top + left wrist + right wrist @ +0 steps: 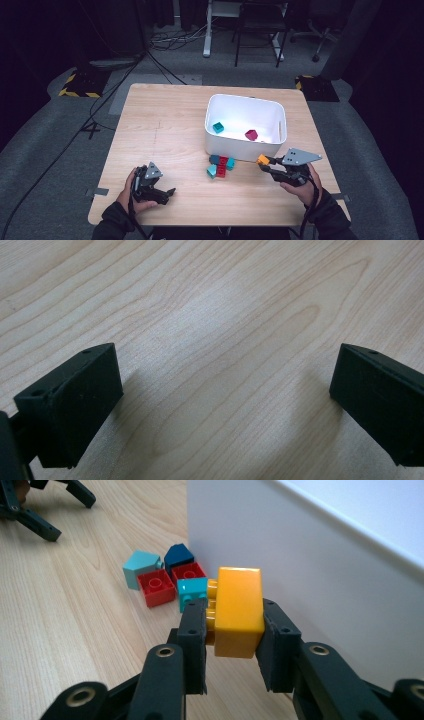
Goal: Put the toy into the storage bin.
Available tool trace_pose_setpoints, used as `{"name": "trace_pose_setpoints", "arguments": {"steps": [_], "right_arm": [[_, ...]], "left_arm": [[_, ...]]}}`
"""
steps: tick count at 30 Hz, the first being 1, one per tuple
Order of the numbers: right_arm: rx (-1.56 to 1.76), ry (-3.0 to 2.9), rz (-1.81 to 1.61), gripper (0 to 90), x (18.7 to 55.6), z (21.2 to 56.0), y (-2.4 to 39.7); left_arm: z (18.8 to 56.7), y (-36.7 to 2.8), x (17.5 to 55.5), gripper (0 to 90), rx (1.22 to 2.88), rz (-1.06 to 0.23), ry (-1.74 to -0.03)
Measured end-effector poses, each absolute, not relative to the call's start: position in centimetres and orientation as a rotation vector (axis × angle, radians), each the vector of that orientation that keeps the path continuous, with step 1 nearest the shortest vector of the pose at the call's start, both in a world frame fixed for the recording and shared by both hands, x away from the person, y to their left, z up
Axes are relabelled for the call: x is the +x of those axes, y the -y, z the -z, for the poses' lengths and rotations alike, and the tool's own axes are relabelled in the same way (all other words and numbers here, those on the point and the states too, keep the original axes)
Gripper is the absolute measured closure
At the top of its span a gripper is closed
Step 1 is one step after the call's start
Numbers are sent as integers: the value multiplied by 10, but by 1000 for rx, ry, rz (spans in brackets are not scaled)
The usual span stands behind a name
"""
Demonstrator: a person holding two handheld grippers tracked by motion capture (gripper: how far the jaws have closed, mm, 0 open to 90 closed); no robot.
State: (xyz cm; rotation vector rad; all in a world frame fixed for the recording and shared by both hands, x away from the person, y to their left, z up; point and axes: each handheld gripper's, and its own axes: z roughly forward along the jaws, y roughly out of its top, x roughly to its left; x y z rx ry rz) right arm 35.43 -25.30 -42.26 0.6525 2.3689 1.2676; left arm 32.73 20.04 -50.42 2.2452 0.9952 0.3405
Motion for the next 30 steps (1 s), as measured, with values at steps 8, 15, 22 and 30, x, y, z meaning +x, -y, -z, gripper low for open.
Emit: {"name": "trace_pose_setpoints", "arguments": {"steps": [8,15,22,30], "right_arm": [[650,-2336,-1277,682,355,406,257],[639,-2316,-1274,681,355,392,258],[624,-2291,-1277,682,359,377,259],[614,-2266,-1273,681,362,360,257]], "left_arm": [[504,-200,327,7,2245,-339,-995],[504,-200,327,7,2242,-340,-996],[504,-200,327,6,2245,-343,-994],[504,-200,327,6,2243,-344,-995]]}}
